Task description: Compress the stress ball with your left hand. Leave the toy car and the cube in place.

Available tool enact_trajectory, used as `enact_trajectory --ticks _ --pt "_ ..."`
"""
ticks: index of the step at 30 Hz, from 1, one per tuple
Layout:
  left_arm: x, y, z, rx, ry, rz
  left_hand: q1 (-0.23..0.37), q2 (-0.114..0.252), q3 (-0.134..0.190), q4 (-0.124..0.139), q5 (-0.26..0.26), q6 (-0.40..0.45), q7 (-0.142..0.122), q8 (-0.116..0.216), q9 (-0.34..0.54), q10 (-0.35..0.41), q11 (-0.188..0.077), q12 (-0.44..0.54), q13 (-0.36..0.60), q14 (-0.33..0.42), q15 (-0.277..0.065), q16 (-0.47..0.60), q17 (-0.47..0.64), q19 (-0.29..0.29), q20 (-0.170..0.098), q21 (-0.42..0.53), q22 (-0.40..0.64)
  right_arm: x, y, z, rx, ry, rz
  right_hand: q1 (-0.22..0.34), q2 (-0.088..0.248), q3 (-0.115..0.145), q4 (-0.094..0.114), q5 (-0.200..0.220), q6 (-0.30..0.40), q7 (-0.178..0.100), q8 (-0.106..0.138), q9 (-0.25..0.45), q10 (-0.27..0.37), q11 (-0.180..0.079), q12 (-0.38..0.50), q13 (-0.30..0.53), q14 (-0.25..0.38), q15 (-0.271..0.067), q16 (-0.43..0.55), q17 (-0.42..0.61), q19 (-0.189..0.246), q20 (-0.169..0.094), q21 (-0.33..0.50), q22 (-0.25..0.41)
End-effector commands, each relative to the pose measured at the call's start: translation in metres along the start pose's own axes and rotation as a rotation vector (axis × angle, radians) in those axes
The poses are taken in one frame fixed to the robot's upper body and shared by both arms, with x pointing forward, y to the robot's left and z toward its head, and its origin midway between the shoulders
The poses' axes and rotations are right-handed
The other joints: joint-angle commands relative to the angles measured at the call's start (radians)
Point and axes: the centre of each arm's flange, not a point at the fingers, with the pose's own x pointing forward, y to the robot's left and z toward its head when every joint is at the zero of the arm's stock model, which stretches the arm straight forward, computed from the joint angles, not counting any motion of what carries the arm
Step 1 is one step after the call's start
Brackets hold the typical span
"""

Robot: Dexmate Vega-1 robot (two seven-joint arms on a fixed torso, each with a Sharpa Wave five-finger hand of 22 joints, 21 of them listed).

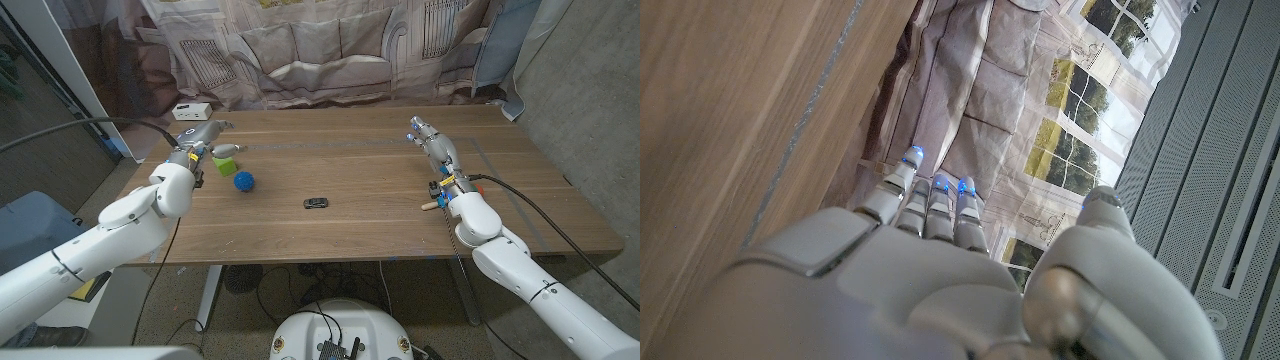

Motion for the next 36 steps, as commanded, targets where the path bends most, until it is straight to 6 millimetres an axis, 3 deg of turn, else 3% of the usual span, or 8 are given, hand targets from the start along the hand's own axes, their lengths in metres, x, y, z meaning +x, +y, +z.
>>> enact_trajectory --ticks 1,3,9,21,28,36 --pt "0.007 0.006 0.003 0.076 0.023 -0.063 0.020 0.011 -0.004 0.007 0.003 0.008 0.005 -0.002 0.002 0.019 0.001 0.003 0.009 0.033 0.004 0.015 0.009 0.062 0.000 0.021 0.008 -0.001 -0.001 0.005 -0.012 -0.007 -0.001 0.006 0.005 0.005 -0.008 0.000 0.005 0.006 0.000 0.001 0.011 0.004 0.005 0.003 0.011 -0.004 0.005 0.001 0.016 0.000 0.005 0.003" --pt "0.008 0.007 0.003 0.090 0.028 -0.072 0.025 0.016 -0.006 0.008 0.003 0.014 0.008 -0.001 0.002 0.027 0.005 0.006 0.011 0.049 0.000 0.022 0.011 0.084 0.000 0.028 0.009 -0.001 -0.001 0.006 -0.012 -0.009 -0.003 0.007 0.006 0.005 -0.008 0.000 0.006 0.006 0.001 0.001 0.011 0.004 0.005 0.002 0.011 -0.003 0.005 0.001 0.016 0.000 0.005 0.003" --pt "0.010 0.008 0.004 0.115 0.039 -0.083 0.029 0.019 -0.013 0.009 0.004 0.036 0.002 0.005 0.003 0.040 -0.009 0.011 0.015 0.059 -0.006 0.025 0.014 0.071 0.015 0.020 0.010 -0.001 0.000 0.004 -0.003 -0.007 -0.007 0.009 0.006 0.005 -0.009 0.000 0.006 0.006 0.001 0.001 0.012 0.003 0.005 0.002 0.012 -0.003 0.005 0.000 0.018 -0.002 0.004 0.002" --pt "0.015 0.005 0.006 0.163 0.042 -0.153 0.077 0.022 -0.017 -0.006 0.006 -0.006 -0.020 -0.014 0.003 -0.003 -0.029 -0.008 0.022 0.020 -0.010 0.006 0.013 0.043 0.028 -0.002 0.009 0.000 -0.001 0.003 -0.011 -0.006 -0.012 0.011 0.006 0.005 -0.011 -0.001 0.007 0.005 0.000 0.001 0.015 0.001 0.006 0.002 0.014 -0.003 0.005 0.000 0.023 -0.003 0.005 0.002" --pt "0.020 0.000 0.009 0.199 0.043 -0.222 0.094 0.019 -0.021 -0.008 0.005 -0.025 -0.021 -0.019 0.003 -0.019 -0.026 -0.015 0.024 0.012 -0.013 0.002 0.012 0.041 0.028 -0.007 0.009 0.001 -0.003 0.002 -0.027 -0.004 -0.014 0.011 0.005 0.005 -0.011 -0.001 0.007 0.005 0.000 0.001 0.016 0.002 0.006 0.001 0.015 -0.002 0.005 0.000 0.024 -0.002 0.004 0.002" --pt "0.024 -0.002 0.016 0.248 0.047 -0.262 0.147 0.011 -0.029 -0.010 0.003 -0.079 -0.029 -0.026 0.004 -0.065 -0.036 -0.029 0.028 -0.052 -0.013 -0.020 0.011 0.048 0.027 -0.015 0.008 0.000 -0.006 0.000 -0.017 -0.006 -0.018 0.010 0.004 0.004 -0.011 -0.002 0.008 0.005 0.000 0.001 0.016 0.002 0.006 0.001 0.017 0.000 0.006 0.000 0.024 0.000 0.003 0.002"
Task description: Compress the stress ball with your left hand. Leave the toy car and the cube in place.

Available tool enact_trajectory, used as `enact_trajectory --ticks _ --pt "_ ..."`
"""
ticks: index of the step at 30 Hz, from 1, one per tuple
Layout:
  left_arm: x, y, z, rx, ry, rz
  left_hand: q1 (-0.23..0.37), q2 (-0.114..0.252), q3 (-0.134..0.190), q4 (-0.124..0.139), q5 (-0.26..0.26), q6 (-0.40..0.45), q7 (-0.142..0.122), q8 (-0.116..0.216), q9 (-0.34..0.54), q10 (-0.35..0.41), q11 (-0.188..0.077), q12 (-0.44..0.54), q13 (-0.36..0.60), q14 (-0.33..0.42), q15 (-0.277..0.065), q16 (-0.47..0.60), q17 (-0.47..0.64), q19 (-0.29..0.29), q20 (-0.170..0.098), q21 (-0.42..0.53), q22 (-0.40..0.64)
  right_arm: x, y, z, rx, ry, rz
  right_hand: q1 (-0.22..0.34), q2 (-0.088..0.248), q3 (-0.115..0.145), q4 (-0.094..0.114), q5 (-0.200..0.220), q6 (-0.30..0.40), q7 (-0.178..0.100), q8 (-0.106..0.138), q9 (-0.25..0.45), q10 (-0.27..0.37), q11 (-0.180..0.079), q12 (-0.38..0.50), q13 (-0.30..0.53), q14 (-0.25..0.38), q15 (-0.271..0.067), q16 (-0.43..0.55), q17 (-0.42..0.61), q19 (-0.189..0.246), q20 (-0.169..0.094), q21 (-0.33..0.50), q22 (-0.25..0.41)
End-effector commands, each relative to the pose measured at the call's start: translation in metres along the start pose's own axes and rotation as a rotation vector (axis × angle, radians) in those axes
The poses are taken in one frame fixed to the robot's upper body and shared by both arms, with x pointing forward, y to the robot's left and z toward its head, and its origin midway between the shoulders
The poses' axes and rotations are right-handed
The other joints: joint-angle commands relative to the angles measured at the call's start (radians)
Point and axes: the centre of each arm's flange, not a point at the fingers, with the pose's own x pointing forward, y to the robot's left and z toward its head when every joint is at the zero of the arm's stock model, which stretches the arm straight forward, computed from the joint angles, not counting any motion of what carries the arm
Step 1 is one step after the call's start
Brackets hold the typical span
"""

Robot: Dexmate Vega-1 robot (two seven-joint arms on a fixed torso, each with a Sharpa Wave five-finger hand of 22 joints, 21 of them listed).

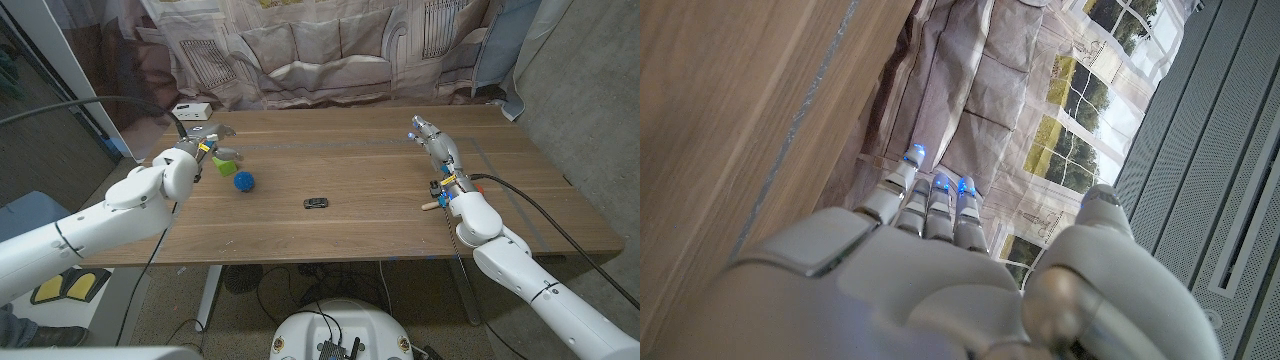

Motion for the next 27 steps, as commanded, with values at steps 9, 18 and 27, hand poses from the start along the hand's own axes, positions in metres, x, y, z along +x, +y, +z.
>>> enact_trajectory --ticks 9,18,27 --pt "0.009 -0.004 0.009 0.089 0.009 -0.103 0.025 -0.011 -0.011 0.000 0.005 -0.009 -0.011 0.004 0.004 -0.021 0.002 -0.007 0.007 -0.034 0.000 -0.008 0.001 0.012 -0.001 -0.004 0.004 -0.002 -0.004 -0.001 -0.007 -0.001 -0.009 0.004 -0.001 -0.001 -0.007 -0.002 0.025 0.006 0.006 0.002 0.018 0.005 0.009 0.001 0.014 0.005 0.008 0.000 0.014 0.004 0.002 0.002" --pt "0.014 -0.014 0.012 0.079 -0.008 -0.144 0.028 -0.008 -0.016 0.006 0.006 -0.003 -0.010 0.008 0.005 -0.021 0.005 -0.005 0.009 -0.027 0.001 -0.002 0.001 0.021 -0.001 -0.003 0.004 -0.003 -0.005 0.000 -0.009 -0.006 -0.023 0.005 0.001 0.000 -0.007 -0.002 0.028 0.007 0.007 0.002 0.022 0.007 0.010 0.001 0.015 0.004 0.008 0.000 0.015 0.005 0.002 0.002" --pt "0.021 -0.030 0.013 0.063 -0.005 -0.176 0.032 0.001 -0.020 0.012 0.006 0.003 -0.010 0.012 0.005 -0.016 0.004 -0.001 0.011 -0.022 -0.001 0.002 0.002 0.022 0.000 -0.005 0.004 -0.005 -0.004 0.000 -0.009 0.005 -0.023 0.007 0.002 0.001 -0.008 -0.002 0.029 0.005 0.006 0.002 0.021 0.006 0.009 0.001 0.015 0.004 0.007 0.000 0.014 0.005 0.001 0.002"
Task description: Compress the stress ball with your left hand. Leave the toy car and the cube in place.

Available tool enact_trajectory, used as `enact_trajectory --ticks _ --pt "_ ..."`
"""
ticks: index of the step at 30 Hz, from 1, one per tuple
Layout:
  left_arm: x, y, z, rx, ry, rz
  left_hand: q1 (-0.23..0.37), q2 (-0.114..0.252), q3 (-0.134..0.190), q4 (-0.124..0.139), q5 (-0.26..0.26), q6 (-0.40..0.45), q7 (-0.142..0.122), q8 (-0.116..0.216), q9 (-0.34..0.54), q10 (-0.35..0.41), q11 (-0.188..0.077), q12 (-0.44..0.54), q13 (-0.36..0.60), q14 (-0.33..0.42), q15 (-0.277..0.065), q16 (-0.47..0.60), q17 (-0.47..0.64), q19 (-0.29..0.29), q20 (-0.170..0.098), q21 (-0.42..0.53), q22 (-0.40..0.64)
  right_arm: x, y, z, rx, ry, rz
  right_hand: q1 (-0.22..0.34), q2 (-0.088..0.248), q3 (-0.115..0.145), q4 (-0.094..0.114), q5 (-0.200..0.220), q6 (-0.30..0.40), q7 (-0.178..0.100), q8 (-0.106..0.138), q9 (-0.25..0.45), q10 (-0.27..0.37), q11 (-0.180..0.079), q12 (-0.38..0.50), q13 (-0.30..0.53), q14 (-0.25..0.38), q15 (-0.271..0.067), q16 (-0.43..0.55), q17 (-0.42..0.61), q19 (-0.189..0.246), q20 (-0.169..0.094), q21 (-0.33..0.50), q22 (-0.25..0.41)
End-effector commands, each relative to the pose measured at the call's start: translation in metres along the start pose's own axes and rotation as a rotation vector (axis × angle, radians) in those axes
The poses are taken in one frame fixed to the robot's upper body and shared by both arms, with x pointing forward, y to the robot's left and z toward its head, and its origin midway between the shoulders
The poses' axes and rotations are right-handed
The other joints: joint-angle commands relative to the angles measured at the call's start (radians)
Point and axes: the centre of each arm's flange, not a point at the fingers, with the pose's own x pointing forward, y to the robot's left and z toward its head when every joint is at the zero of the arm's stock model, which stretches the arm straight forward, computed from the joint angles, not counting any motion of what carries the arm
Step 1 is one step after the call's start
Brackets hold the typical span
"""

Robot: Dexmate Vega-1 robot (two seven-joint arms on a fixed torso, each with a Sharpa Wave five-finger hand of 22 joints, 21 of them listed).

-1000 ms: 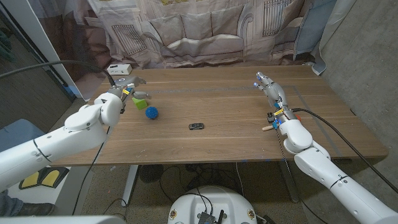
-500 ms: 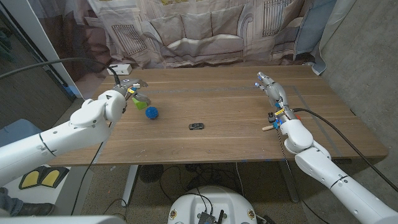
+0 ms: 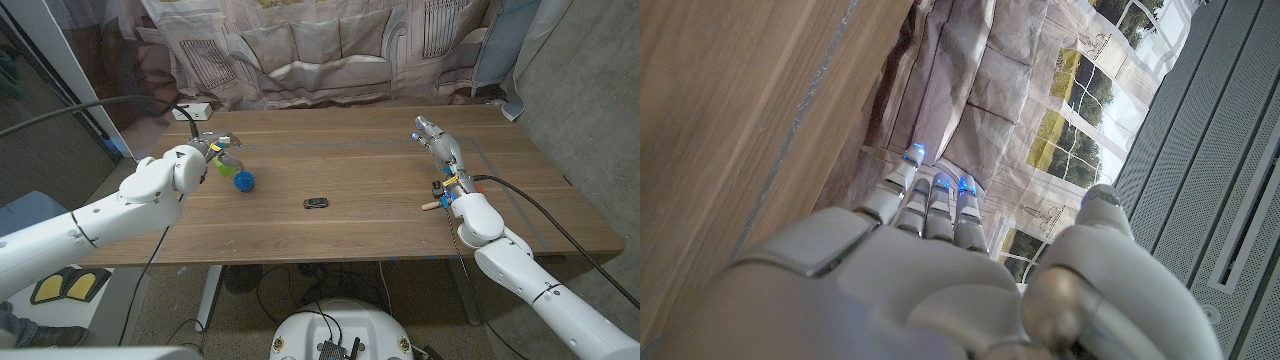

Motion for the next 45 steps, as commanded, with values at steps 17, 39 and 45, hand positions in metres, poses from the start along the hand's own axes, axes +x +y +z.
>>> enact_trajectory --ticks 17,39,45 --pt "0.025 -0.034 0.009 -0.013 -0.009 -0.098 0.025 0.026 -0.005 0.008 0.007 0.017 0.004 0.011 0.006 0.004 0.011 0.009 0.007 0.009 0.006 0.010 0.003 0.002 -0.001 -0.007 0.006 -0.001 0.005 -0.004 0.004 0.023 -0.003 0.007 0.004 0.001 -0.008 -0.003 0.009 -0.002 0.005 0.002 0.007 0.001 0.001 0.001 0.011 0.001 0.007 0.001 0.008 0.002 -0.001 0.002" --pt "0.036 -0.048 0.025 0.012 -0.020 -0.151 0.062 0.052 -0.004 0.002 0.005 0.019 0.010 0.011 0.007 0.005 0.013 0.014 0.013 0.020 0.015 0.015 0.003 0.007 -0.002 -0.010 0.007 -0.002 0.002 -0.007 0.024 0.021 -0.009 0.010 0.006 0.002 -0.010 -0.003 0.010 -0.002 0.004 0.003 0.009 0.000 0.001 0.001 0.015 0.003 0.007 0.001 0.009 0.005 -0.002 0.003" --pt "0.038 -0.053 0.027 0.016 -0.028 -0.182 0.072 0.059 -0.010 0.004 0.004 -0.012 0.014 0.001 0.007 -0.018 0.017 0.007 0.016 0.004 0.020 0.010 0.004 0.002 0.000 -0.016 0.007 -0.001 0.003 -0.008 0.029 0.028 -0.006 0.014 0.011 0.005 -0.011 -0.003 0.012 -0.002 0.004 0.003 0.009 0.000 0.001 0.000 0.015 0.002 0.007 0.001 0.010 0.007 -0.002 0.003"
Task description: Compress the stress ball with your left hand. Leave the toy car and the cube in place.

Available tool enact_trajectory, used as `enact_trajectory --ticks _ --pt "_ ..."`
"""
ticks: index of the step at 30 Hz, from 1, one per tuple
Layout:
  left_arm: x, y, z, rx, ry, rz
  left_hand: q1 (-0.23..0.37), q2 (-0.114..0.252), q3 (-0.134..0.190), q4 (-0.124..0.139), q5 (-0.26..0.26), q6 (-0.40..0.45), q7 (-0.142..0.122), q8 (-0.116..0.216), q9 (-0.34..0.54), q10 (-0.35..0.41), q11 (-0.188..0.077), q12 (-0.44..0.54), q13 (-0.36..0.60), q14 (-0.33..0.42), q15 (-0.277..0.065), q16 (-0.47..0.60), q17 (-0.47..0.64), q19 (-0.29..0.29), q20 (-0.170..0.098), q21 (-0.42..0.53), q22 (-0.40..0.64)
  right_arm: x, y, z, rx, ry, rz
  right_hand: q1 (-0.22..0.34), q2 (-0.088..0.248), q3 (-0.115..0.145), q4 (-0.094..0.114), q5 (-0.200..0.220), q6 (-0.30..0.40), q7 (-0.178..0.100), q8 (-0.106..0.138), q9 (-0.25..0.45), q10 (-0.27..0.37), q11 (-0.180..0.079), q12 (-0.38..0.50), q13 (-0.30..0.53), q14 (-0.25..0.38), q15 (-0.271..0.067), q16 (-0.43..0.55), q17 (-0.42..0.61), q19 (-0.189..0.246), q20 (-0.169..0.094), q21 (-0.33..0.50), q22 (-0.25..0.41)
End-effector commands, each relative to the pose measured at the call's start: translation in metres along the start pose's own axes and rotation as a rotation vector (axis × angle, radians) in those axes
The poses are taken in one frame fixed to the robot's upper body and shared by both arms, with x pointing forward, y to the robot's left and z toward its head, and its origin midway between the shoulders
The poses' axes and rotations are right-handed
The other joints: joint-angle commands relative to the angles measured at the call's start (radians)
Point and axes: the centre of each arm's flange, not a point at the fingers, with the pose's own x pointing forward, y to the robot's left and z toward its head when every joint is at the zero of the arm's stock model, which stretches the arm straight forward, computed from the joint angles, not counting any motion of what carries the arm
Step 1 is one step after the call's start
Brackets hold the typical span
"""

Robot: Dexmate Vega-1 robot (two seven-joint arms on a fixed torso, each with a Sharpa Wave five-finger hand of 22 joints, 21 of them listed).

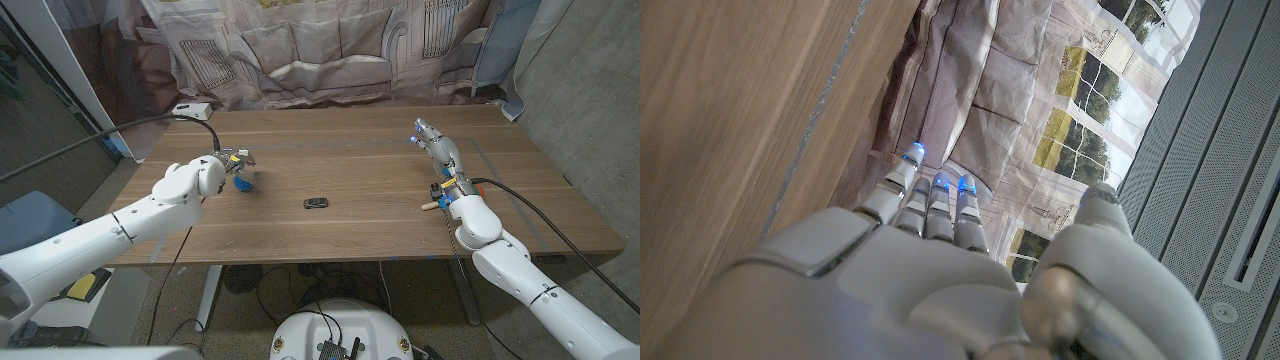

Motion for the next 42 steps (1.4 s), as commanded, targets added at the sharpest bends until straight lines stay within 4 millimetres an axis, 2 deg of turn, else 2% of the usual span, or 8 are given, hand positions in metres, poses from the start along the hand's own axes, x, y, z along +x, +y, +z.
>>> enact_trajectory --ticks 1,12,19,34,38,42 --pt "0.0058 -0.0078 0.0045 0.015 -0.001 -0.044 0.012 -0.001 -0.007 0.000 0.004 -0.017 -0.003 -0.007 0.002 -0.011 0.002 0.002 0.003 -0.009 0.003 0.002 0.004 0.001 0.000 -0.005 0.002 0.0009 0.0000 -0.0021 0.001 0.007 0.002 0.010 0.007 0.002 -0.007 -0.003 0.011 -0.002 0.004 0.003 0.010 0.000 0.001 0.000 0.010 -0.004 0.007 0.001 0.005 0.001 -0.002 0.003" --pt "0.0086 -0.0083 0.0070 0.015 0.000 -0.032 0.031 0.014 -0.006 -0.003 0.006 -0.015 -0.003 -0.003 0.003 -0.012 0.006 0.004 0.006 -0.009 0.007 0.004 0.005 0.000 -0.001 -0.009 0.003 0.0007 -0.0020 -0.0027 -0.006 0.014 -0.004 0.018 0.013 0.007 -0.010 -0.003 0.012 -0.002 0.004 0.003 0.010 -0.001 0.000 0.000 0.011 -0.003 0.007 0.000 0.005 0.001 -0.002 0.003" --pt "0.0082 -0.0080 0.0039 0.016 0.022 -0.009 0.077 0.020 -0.001 -0.018 0.010 0.002 -0.008 0.005 0.003 0.007 -0.008 0.013 0.009 0.017 -0.010 0.013 0.003 0.025 -0.004 -0.001 0.004 0.0026 -0.0018 -0.0034 -0.001 0.018 -0.001 0.021 0.015 0.008 -0.011 -0.003 0.013 -0.001 0.004 0.003 0.011 -0.001 0.000 0.000 0.011 -0.003 0.006 0.000 0.006 0.002 -0.002 0.003" --pt "0.0076 -0.0140 -0.0014 0.034 0.068 -0.012 0.097 0.024 -0.007 -0.014 0.011 0.028 -0.024 0.013 0.003 0.018 -0.023 0.018 0.011 0.026 -0.016 0.016 0.005 0.030 -0.001 -0.001 0.005 0.0051 0.0007 -0.0062 0.000 0.014 0.010 0.025 0.017 0.010 -0.013 -0.004 0.014 -0.003 0.003 0.003 0.012 -0.002 0.000 0.000 0.012 -0.003 0.006 0.000 0.008 0.003 -0.002 0.003" --pt "0.0088 -0.0161 0.0004 0.033 0.055 -0.015 0.108 0.031 -0.006 -0.014 0.012 0.032 -0.022 0.014 0.003 0.021 -0.018 0.020 0.012 0.027 -0.016 0.017 0.006 0.030 0.000 -0.002 0.005 0.0049 0.0005 -0.0062 0.006 0.016 0.007 0.025 0.017 0.010 -0.013 -0.004 0.014 -0.003 0.003 0.003 0.012 -0.001 0.000 0.000 0.012 -0.002 0.006 0.000 0.010 0.005 -0.001 0.003" --pt "0.0094 -0.0172 0.0037 0.023 0.037 -0.015 0.114 0.032 -0.007 -0.014 0.012 0.035 -0.025 0.014 0.003 0.022 -0.026 0.020 0.013 0.026 -0.016 0.016 0.006 0.031 0.000 -0.002 0.006 0.0045 -0.0003 -0.0061 0.001 0.014 0.007 0.026 0.017 0.010 -0.013 -0.004 0.013 -0.003 0.003 0.003 0.012 -0.001 0.000 0.000 0.013 -0.002 0.007 0.000 0.011 0.005 -0.001 0.003"
